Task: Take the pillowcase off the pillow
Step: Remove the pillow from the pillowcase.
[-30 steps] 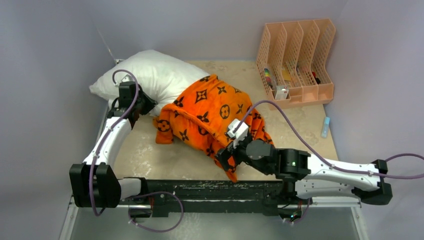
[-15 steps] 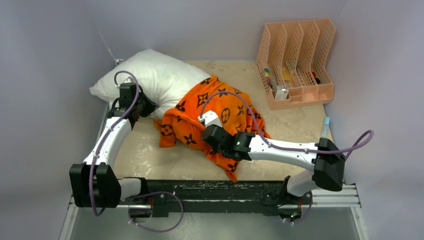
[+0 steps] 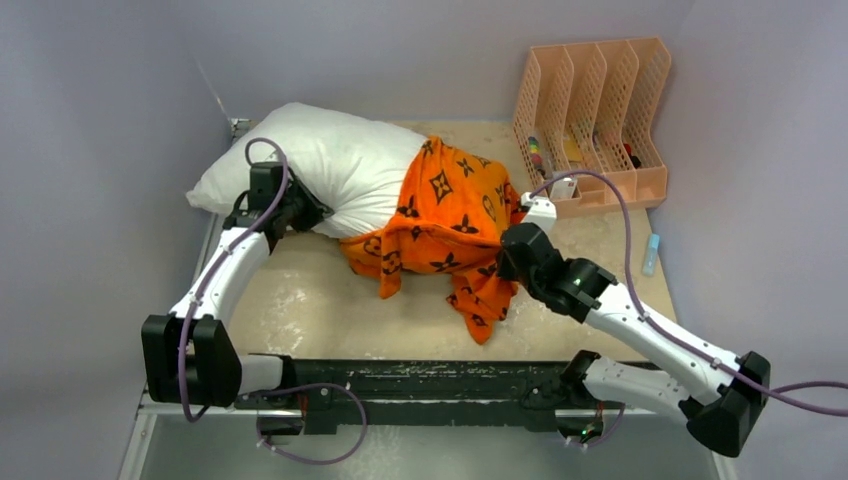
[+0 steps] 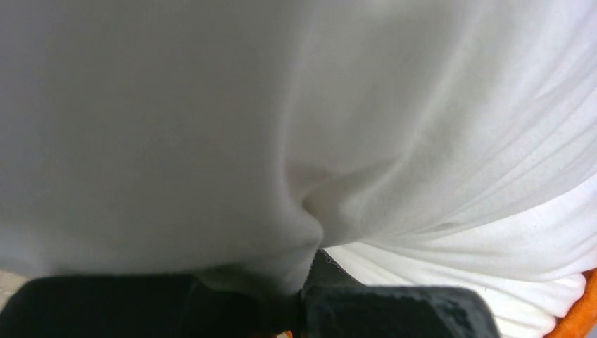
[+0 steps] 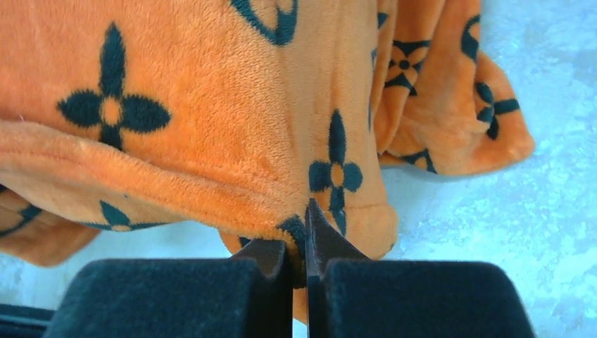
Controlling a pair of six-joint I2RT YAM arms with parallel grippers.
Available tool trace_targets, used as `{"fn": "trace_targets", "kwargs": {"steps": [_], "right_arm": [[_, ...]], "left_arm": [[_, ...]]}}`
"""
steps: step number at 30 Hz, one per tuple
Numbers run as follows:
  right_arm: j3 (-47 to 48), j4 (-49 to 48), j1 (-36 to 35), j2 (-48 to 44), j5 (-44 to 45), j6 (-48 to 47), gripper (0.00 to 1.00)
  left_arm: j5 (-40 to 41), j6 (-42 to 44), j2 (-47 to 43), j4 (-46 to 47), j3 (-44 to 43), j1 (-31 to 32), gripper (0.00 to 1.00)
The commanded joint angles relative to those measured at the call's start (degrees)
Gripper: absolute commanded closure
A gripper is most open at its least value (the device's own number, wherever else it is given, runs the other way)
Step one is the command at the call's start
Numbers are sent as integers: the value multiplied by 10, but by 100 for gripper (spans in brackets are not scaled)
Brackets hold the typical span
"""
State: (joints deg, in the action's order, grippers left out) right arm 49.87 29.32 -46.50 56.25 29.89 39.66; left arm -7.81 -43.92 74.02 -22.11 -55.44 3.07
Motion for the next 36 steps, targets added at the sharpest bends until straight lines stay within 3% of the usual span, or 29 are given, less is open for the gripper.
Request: {"fn": "trace_targets", "kwargs": {"steps": [1, 3, 5, 7, 8, 12, 15, 20, 22, 25, 27, 31, 34, 36], "right_arm": [[41, 128, 46, -56, 164, 13, 100], [34, 25, 47, -73, 84, -98, 99], [34, -55, 47, -66, -75, -189, 82], [62, -76, 46, -39, -182, -206, 47], [80, -77, 47, -24, -235, -212, 40], [133, -92, 46, 41, -331, -193, 24], [170, -109, 31, 109, -391, -207, 21], [250, -134, -82, 229, -305, -271, 18], [287, -109, -92, 289, -253, -281, 24], [266, -60, -98, 332, 12, -214, 67], [200, -50, -69, 294, 88, -158, 100], [33, -42, 73, 93, 3, -68, 100], [4, 38, 122, -38, 13, -40, 100], [16, 77, 145, -61, 11, -54, 100]], "left_arm": [[133, 32, 11, 40, -26, -31, 100], [118, 30, 9, 49, -22, -31, 100], [93, 29, 6, 62, -17, -31, 100], [63, 34, 2, 66, -15, -31, 100], [49, 40, -3, 65, -13, -31, 100], [16, 48, -32, 60, 8, -31, 100], [12, 42, -53, 52, 27, -31, 100], [8, 29, -71, 51, 46, -31, 100], [10, 26, -74, 47, 44, -31, 100], [34, 25, -75, 23, 28, -31, 100], [72, 28, -74, -9, 8, -31, 100], [82, 35, -70, -4, 2, -72, 100], [63, 43, -52, -5, -4, -87, 100], [63, 46, -48, -4, -6, -88, 100]]}}
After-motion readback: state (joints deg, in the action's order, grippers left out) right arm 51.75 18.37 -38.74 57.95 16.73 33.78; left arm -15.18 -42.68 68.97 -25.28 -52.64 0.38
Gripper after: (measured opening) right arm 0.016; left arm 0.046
